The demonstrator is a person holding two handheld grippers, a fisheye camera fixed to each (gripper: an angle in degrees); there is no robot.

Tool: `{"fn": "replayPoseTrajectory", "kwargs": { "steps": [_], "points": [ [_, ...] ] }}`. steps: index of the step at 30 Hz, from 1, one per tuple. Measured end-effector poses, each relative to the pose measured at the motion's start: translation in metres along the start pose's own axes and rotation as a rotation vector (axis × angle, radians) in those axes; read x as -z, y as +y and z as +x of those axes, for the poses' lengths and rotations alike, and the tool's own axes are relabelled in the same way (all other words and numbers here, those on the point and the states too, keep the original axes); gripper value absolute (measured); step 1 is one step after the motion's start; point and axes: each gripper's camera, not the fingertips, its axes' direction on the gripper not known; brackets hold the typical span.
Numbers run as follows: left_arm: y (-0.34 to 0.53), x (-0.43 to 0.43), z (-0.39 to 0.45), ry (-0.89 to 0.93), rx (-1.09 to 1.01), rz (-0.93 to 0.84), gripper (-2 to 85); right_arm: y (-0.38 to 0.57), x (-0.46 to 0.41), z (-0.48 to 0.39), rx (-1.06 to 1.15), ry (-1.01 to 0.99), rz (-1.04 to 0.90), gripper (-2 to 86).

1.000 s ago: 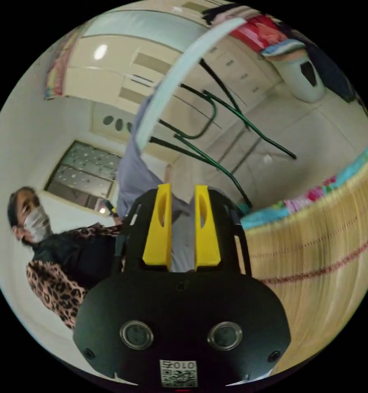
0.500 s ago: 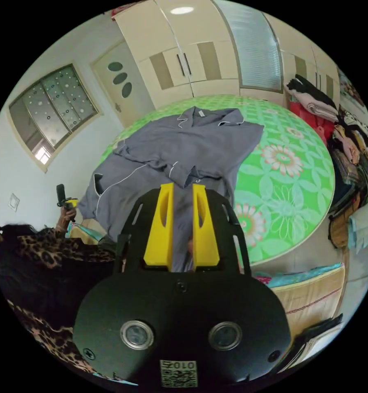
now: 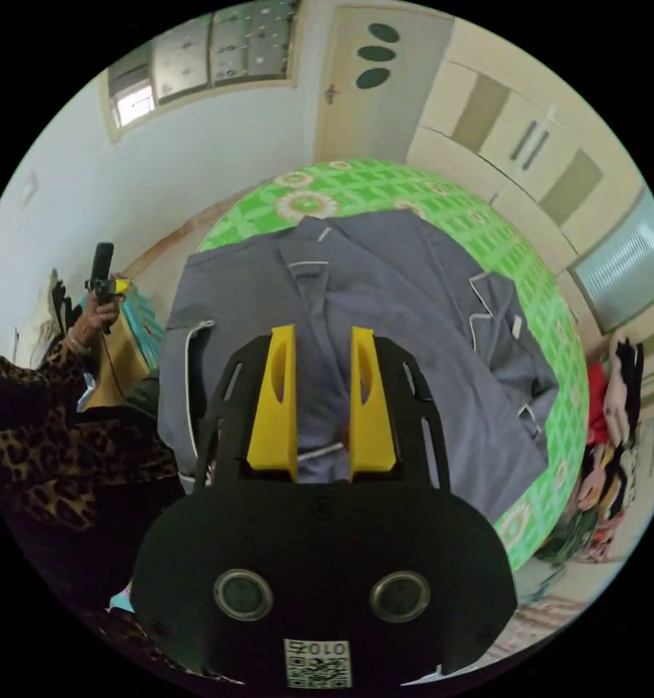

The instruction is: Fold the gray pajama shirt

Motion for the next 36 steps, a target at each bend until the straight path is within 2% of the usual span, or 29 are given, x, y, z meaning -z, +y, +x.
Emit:
{"fn": "replayPoseTrajectory", "kwargs": {
  "steps": [2,5,12,15,18,21,26,27,29,30,31,34,36],
  "points": [
    [0.007,0.001,-0.008,0.032,0.021,0.006,-0.2,-0.039,-0.018,-0.031,0.063,0.141,-0.011,10.2],
    [0.019,0.009,-0.015,0.050,0.033,0.039,-0.2,-0.075,-0.043,-0.051,0.104,0.226,-0.052,9.6],
    [0.036,0.027,-0.022,0.054,0.051,0.087,-0.2,-0.118,-0.083,-0.040,0.069,0.051,-0.151,10.1],
    [0.035,0.028,-0.022,0.071,0.048,0.105,-0.2,-0.120,-0.086,-0.028,0.035,0.016,-0.141,7.7],
    [0.029,0.023,-0.019,0.072,0.040,0.100,-0.2,-0.109,-0.069,-0.013,-0.008,0.055,-0.045,3.5],
    [0.016,0.012,-0.013,0.077,0.032,0.066,-0.2,-0.084,-0.035,0.026,-0.101,-0.055,0.079,2.3],
    [-0.017,-0.013,0.002,0.079,0.006,0.008,-0.2,0.029,0.058,0.151,-0.403,-0.181,0.362,1.7],
    [-0.028,-0.020,0.009,0.077,-0.011,-0.008,-0.2,0.049,0.070,0.166,-0.448,-0.162,0.386,1.7],
    [-0.046,-0.032,0.020,0.067,-0.037,-0.033,-0.2,0.142,0.110,0.227,-0.680,0.015,0.435,1.8],
    [-0.059,-0.041,0.027,0.065,-0.051,-0.052,-0.2,0.169,0.118,0.242,-0.756,0.061,0.437,1.9],
    [-0.065,-0.046,0.031,0.065,-0.059,-0.063,-0.2,0.224,0.131,0.268,-0.923,0.177,0.428,2.1],
    [-0.102,-0.079,0.047,0.035,-0.091,-0.111,-0.2,0.345,0.142,0.304,-1.266,0.522,0.223,2.8],
    [-0.137,-0.112,0.058,0.023,-0.099,-0.146,-0.2,0.400,0.135,0.314,-1.350,0.518,0.131,3.8]
  ]
}}
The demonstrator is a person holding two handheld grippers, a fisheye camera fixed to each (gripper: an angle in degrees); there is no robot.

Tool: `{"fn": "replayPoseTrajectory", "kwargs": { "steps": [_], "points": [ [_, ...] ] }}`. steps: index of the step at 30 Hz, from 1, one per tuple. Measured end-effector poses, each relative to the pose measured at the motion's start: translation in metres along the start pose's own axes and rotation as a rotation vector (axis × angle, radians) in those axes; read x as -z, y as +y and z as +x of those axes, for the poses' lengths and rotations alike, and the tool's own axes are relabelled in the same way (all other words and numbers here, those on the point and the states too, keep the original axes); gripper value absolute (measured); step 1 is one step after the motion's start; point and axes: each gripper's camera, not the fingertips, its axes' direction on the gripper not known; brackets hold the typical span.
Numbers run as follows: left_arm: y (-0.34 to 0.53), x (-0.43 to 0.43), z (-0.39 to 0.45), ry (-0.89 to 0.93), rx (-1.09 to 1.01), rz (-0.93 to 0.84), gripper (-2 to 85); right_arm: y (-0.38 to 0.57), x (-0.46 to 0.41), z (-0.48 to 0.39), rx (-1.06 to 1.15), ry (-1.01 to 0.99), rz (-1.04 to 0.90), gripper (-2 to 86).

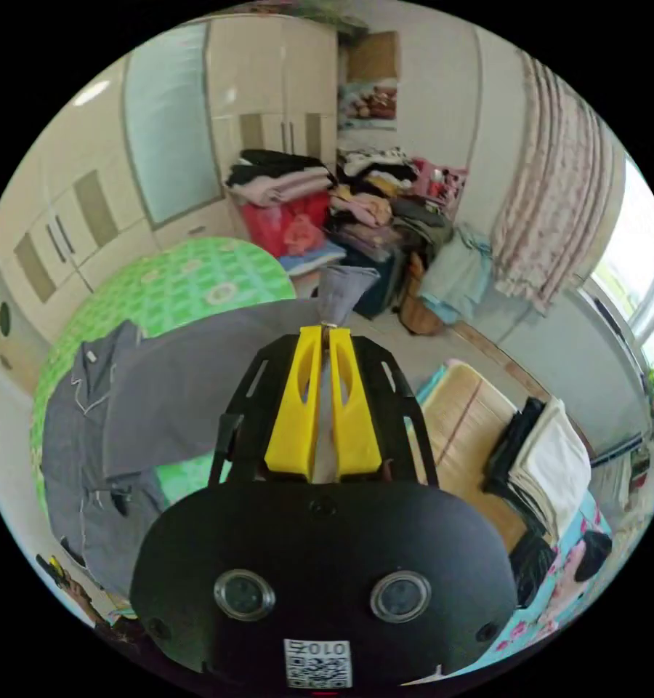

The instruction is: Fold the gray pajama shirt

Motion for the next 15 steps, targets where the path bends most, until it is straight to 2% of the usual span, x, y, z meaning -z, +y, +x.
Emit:
{"fn": "replayPoseTrajectory", "kwargs": {
  "steps": [2,4,6,9,10,14,15],
  "points": [
    [-0.032,-0.022,0.005,-0.015,-0.010,-0.011,-0.2,0.014,-0.024,0.049,-0.088,0.073,-0.100,4.3],
    [-0.066,-0.046,0.011,-0.021,-0.011,-0.026,-0.2,0.026,-0.030,0.072,-0.156,0.110,-0.094,4.0],
    [-0.110,-0.087,0.022,-0.015,-0.022,-0.088,-0.2,0.032,-0.027,0.079,-0.151,0.043,-0.080,3.8],
    [-0.153,-0.141,0.043,-0.046,-0.065,-0.181,-0.2,0.036,-0.007,0.060,-0.041,-0.250,-0.042,3.7],
    [-0.159,-0.150,0.047,-0.047,-0.075,-0.197,-0.2,0.039,0.003,0.039,0.082,-0.401,-0.049,4.0],
    [-0.187,-0.218,0.075,-0.013,-0.123,-0.320,-0.2,0.057,0.009,-0.034,0.361,-0.824,-0.236,7.1],
    [-0.190,-0.234,0.083,-0.011,-0.141,-0.341,-0.2,0.060,0.009,-0.043,0.382,-0.863,-0.264,7.6]
  ]
}}
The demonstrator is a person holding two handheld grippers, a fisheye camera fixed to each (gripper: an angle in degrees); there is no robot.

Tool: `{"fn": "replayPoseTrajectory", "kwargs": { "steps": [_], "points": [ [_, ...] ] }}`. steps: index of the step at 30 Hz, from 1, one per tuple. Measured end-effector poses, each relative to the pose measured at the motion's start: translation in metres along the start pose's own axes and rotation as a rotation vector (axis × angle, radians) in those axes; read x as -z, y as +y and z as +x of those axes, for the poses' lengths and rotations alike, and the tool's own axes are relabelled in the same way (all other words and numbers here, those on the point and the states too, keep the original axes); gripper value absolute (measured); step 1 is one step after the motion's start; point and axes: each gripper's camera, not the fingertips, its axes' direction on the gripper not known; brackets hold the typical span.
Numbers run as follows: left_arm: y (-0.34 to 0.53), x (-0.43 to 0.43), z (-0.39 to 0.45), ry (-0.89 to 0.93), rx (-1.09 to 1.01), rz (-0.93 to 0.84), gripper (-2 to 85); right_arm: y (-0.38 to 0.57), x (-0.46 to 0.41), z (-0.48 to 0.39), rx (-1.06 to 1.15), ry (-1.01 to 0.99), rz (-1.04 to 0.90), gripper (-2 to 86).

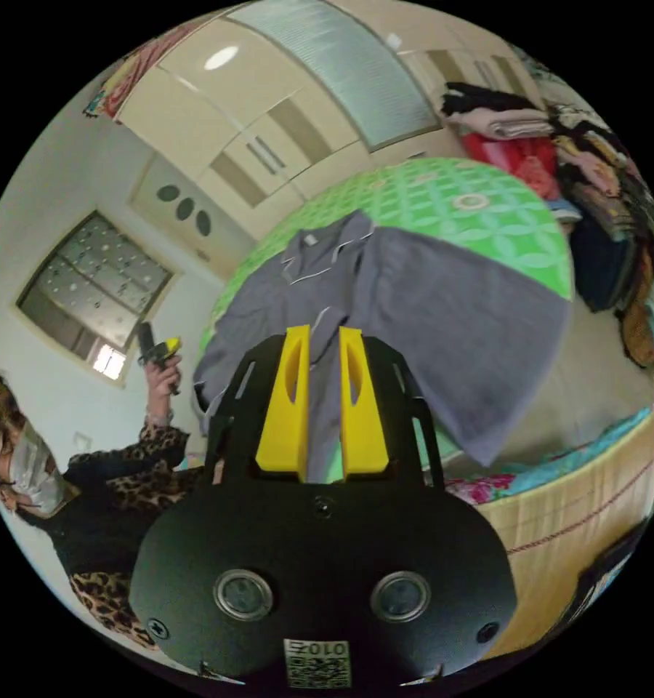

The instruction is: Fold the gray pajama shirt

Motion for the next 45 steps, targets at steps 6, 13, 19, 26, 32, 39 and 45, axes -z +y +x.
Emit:
{"fn": "replayPoseTrajectory", "kwargs": {
  "steps": [6,13,19,26,32,39,45],
  "points": [
    [-0.027,-0.051,0.028,0.076,-0.044,-0.058,0.0,-0.007,-0.050,-0.019,-0.019,-0.027,-0.203,9.9],
    [-0.040,-0.088,0.073,0.056,-0.128,-0.121,0.6,-0.011,-0.054,-0.019,-0.056,-0.057,-0.260,9.7],
    [-0.054,-0.141,0.141,-0.175,-0.348,-0.215,4.7,-0.011,-0.034,-0.009,-0.084,-0.112,-0.194,4.1],
    [-0.067,-0.230,0.220,-0.520,-0.599,-0.311,9.6,-0.014,0.008,0.004,-0.080,-0.370,-0.105,3.8],
    [-0.071,-0.294,0.249,-0.582,-0.729,-0.420,11.3,-0.021,0.026,0.009,-0.048,-0.445,-0.109,3.7],
    [-0.069,-0.341,0.259,-0.696,-0.778,-0.465,4.9,-0.029,0.043,0.016,-0.055,-0.455,-0.102,3.6],
    [-0.099,-0.296,0.229,-0.652,-0.520,-0.319,-0.2,-0.026,0.058,0.039,-0.123,-0.494,-0.030,3.1]
  ]
}}
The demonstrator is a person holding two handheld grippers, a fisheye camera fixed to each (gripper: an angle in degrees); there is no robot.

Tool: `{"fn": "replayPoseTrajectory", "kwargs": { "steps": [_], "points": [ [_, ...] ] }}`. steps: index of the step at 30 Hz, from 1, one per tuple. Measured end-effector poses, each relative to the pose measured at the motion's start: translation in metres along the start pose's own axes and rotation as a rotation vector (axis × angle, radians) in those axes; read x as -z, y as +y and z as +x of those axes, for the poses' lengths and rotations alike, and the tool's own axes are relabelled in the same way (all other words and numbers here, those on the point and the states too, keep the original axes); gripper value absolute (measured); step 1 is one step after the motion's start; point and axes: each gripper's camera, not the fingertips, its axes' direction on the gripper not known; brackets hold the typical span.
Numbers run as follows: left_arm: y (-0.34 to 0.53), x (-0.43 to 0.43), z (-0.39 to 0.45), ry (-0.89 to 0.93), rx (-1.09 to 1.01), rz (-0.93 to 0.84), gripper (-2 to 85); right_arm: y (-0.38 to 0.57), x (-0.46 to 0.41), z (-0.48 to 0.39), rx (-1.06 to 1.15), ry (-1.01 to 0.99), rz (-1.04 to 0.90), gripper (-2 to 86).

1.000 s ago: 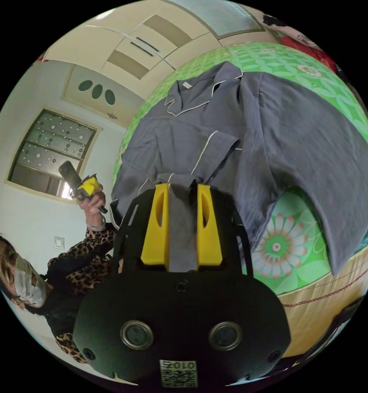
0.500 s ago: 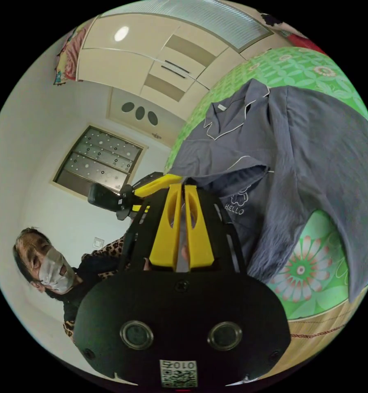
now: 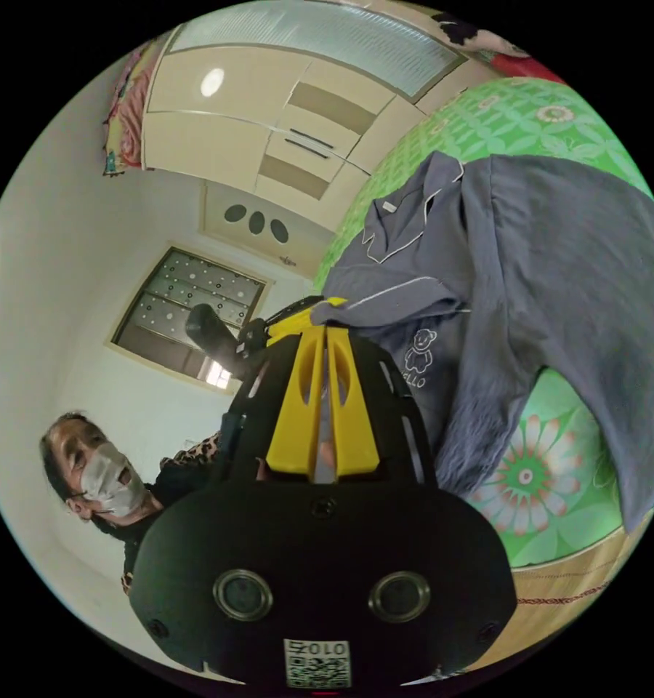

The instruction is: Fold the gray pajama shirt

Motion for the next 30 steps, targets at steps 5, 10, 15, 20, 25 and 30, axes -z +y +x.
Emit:
{"fn": "replayPoseTrajectory", "kwargs": {
  "steps": [5,10,15,20,25,30],
  "points": [
    [0.062,0.114,-0.124,-0.055,0.272,0.192,-0.5,0.002,0.033,0.019,-0.044,0.000,0.095,2.8],
    [0.237,0.260,-0.267,-0.215,0.738,0.437,-0.4,0.003,0.023,0.055,-0.184,0.010,0.095,2.9],
    [0.428,0.305,-0.330,-0.236,1.048,0.526,-0.1,-0.004,0.009,0.065,-0.219,0.031,0.088,2.6],
    [0.533,0.273,-0.353,-0.132,1.209,0.516,0.4,-0.013,0.003,0.064,-0.248,0.094,0.057,2.5],
    [0.605,0.267,-0.378,-0.107,1.298,0.547,0.6,-0.013,0.008,0.066,-0.264,0.076,0.095,2.7],
    [0.664,0.281,-0.383,-0.046,1.388,0.663,0.9,-0.016,0.008,0.066,-0.282,0.088,0.115,2.7]
  ]
}}
